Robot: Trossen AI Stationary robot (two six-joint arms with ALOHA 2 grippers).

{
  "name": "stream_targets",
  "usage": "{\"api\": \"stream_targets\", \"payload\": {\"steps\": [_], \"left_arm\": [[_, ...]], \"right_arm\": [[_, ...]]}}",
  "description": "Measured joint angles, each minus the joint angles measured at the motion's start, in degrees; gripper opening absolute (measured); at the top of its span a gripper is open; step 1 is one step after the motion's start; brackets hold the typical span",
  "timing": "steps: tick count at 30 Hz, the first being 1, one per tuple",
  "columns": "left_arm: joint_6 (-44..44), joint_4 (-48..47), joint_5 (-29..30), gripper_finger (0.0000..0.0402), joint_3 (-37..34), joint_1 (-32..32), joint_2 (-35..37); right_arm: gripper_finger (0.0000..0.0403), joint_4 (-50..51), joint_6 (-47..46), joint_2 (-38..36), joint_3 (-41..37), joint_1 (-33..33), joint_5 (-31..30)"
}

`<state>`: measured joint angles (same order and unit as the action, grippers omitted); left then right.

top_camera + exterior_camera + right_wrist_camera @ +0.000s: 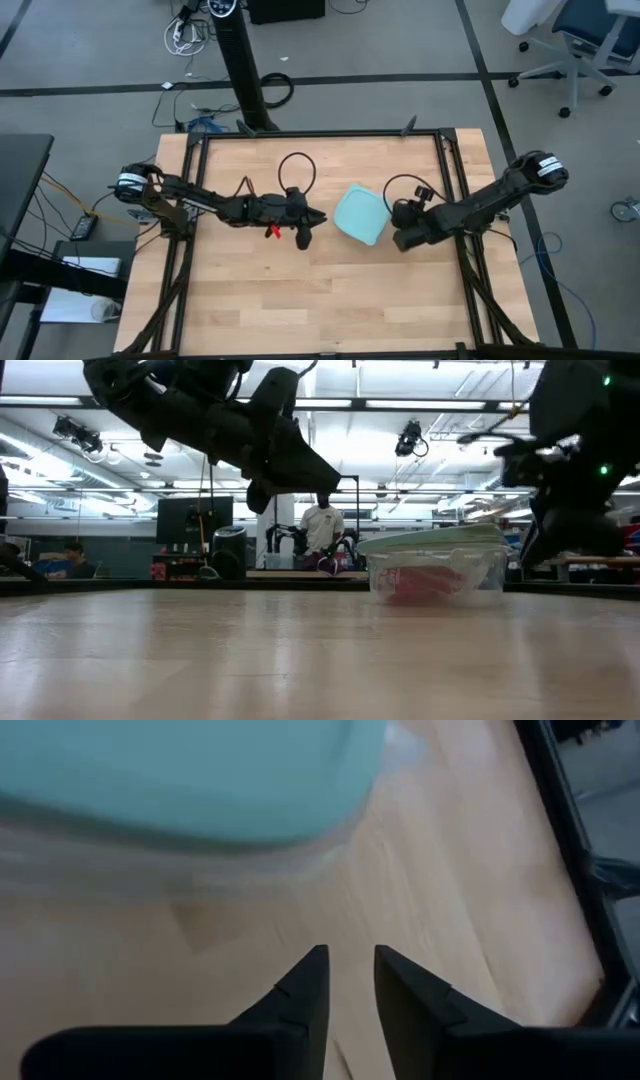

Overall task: Roll bandage
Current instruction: Close the transparent tupperware

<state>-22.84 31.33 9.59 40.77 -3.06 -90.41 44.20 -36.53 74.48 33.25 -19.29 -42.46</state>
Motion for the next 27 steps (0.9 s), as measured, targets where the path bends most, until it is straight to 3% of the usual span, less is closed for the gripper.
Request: {"api": "stream_targets", "payload": {"steps": [6, 12, 19, 27], "left_arm": [[0.21, 0.01, -1.31, 0.0076, -0.02, -0.08, 0.0], [0.14, -0.08, -1.31, 0.0076, -0.02, -0.05, 0.0], [0.12, -0.28, -1.29, 0.0076, -0.03, -0.05, 0.01], [-0.07, -0.72, -1.27, 0.0076, -0.07, -0.08, 0.0]], "right_arm": [[0.0075, -18.96, 11.09, -4.22, -9.22, 4.32, 0.65], [0.0075, -40.02, 23.93, -4.75, -14.83, 7.43, 4.96], [0.0075, -44.75, 25.5, -4.26, -15.26, 6.49, 13.95], [0.0075, -56.04, 26.32, -4.26, -14.66, 1.73, 16.0]]}}
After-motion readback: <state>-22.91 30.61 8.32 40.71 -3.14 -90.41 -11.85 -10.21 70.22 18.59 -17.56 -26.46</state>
